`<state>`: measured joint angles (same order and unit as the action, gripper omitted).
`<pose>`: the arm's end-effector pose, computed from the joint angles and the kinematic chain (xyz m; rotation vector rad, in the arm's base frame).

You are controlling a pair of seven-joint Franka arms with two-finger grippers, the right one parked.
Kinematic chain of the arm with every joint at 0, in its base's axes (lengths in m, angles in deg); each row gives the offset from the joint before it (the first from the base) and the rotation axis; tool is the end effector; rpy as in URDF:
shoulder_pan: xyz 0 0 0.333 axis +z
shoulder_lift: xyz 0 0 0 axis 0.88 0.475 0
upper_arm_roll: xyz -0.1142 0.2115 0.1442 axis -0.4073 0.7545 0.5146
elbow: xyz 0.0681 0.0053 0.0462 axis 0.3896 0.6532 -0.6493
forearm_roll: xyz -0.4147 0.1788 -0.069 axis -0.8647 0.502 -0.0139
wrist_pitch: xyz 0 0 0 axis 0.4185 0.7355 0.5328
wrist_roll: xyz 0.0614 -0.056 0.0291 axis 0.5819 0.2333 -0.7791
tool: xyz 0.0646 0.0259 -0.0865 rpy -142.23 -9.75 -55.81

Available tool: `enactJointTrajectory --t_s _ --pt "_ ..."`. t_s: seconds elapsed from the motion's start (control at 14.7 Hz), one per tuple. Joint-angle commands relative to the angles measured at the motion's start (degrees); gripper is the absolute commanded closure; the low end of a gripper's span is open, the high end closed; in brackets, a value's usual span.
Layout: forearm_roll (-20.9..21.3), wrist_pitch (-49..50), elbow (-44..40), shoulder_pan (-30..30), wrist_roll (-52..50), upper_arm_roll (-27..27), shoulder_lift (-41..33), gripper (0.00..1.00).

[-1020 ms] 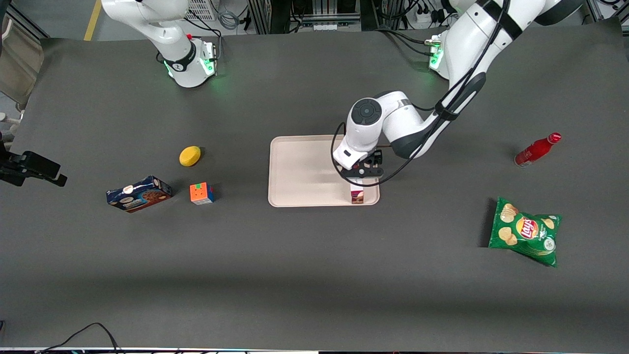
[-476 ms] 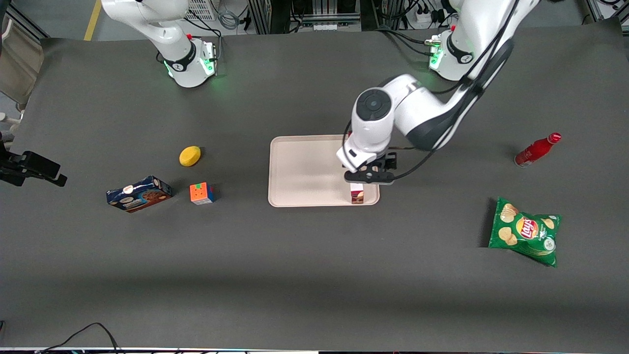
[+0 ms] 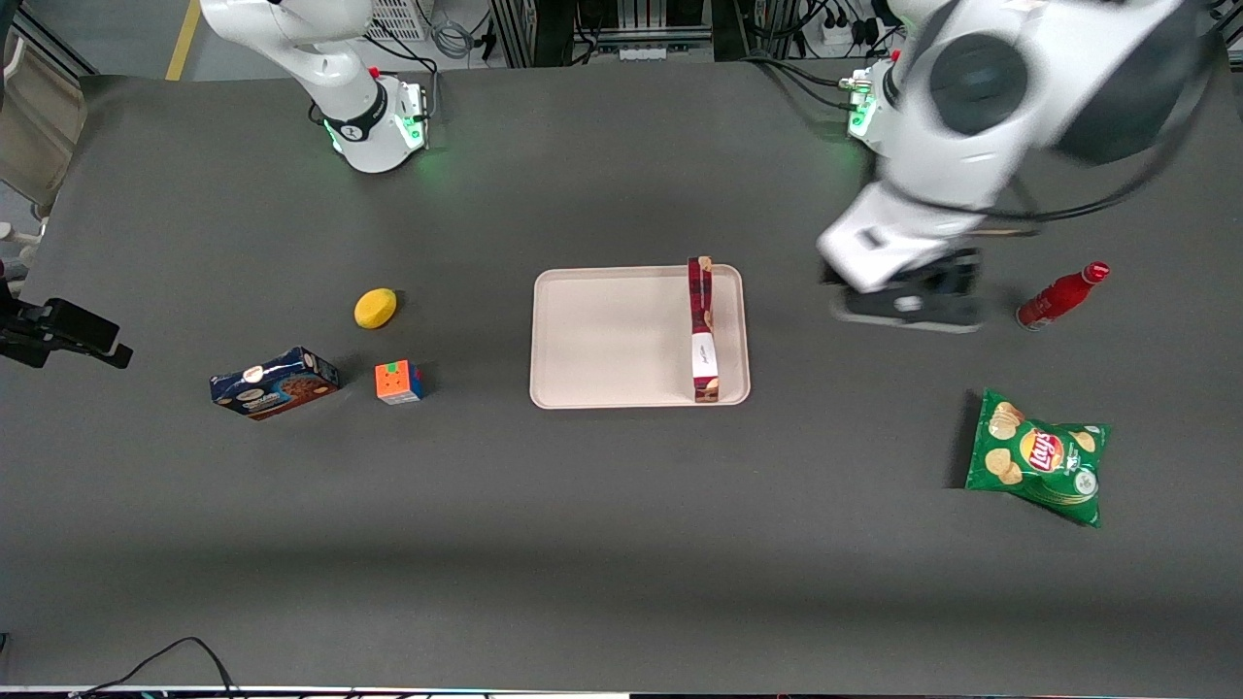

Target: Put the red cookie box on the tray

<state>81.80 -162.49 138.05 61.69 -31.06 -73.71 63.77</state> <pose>0.5920 -0.2437 0.5031 -2.9874 0.2755 0.0409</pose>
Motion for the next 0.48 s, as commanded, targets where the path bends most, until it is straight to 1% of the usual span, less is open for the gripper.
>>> enactJointTrajectory --t_s 0.0,0.14,0.41 --pt "-7.78 -0.05 3.05 -1.02 13.15 14.43 -5.00 0.00" --pt "-8.14 -0.66 3.05 -1.02 15.82 18.49 -5.18 0.00" --pt "-8.14 -0.57 2.79 -0.58 15.82 19.38 -5.80 0.00"
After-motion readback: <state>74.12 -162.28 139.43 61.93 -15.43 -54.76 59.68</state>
